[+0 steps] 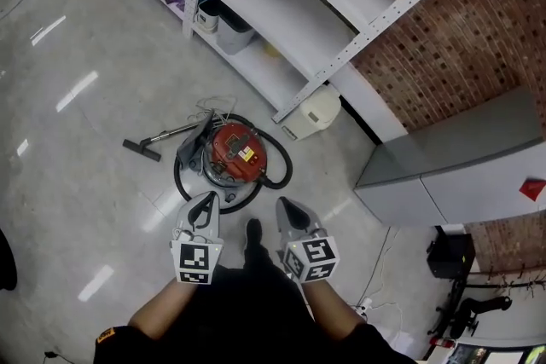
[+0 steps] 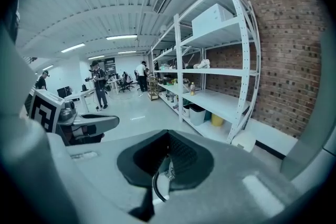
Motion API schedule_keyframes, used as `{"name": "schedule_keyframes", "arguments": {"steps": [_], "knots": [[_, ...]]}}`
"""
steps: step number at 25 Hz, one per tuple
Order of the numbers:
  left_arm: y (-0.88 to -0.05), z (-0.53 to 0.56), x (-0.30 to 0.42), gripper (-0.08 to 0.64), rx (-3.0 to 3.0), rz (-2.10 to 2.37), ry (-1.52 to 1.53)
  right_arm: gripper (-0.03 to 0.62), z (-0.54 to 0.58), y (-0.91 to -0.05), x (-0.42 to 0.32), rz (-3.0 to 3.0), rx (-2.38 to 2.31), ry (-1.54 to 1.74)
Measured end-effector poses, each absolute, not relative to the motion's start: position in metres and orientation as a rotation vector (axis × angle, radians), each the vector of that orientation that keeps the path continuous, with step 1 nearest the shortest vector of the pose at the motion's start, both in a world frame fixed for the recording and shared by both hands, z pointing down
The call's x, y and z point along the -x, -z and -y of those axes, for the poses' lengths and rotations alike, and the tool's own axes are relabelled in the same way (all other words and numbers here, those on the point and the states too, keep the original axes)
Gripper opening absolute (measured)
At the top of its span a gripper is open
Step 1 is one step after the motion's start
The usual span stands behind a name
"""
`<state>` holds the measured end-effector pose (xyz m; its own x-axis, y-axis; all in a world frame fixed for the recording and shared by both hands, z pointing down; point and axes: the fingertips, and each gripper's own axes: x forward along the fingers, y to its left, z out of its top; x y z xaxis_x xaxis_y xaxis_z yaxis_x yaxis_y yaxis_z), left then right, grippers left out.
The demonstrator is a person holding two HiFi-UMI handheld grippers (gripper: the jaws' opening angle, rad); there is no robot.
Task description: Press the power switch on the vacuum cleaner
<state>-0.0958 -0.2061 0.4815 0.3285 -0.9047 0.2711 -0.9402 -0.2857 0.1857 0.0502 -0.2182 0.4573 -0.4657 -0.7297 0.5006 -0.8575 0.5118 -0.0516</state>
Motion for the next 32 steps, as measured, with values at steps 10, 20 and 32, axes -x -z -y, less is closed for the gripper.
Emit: {"name": "schedule_keyframes", "arguments": {"steps": [10,20,32], "knots": [[-0.507,0.249,0.093,0.015,-2.104,1.800,-0.214,-0.008,0.289,-0.513,-0.054,2.365,-1.095,-0.475],[-0.591,0.313,0.034,0.015,-1.883,1.829,-0.308,-0.008,0.372,-0.618,-0.089,2.313,-0.854,-0.560],[-0.715,0.342,0.027,0.012,-1.687,1.843,-0.456,-0.009,0.416,-0.762,-0.091,2.198,-0.655,-0.627]]}}
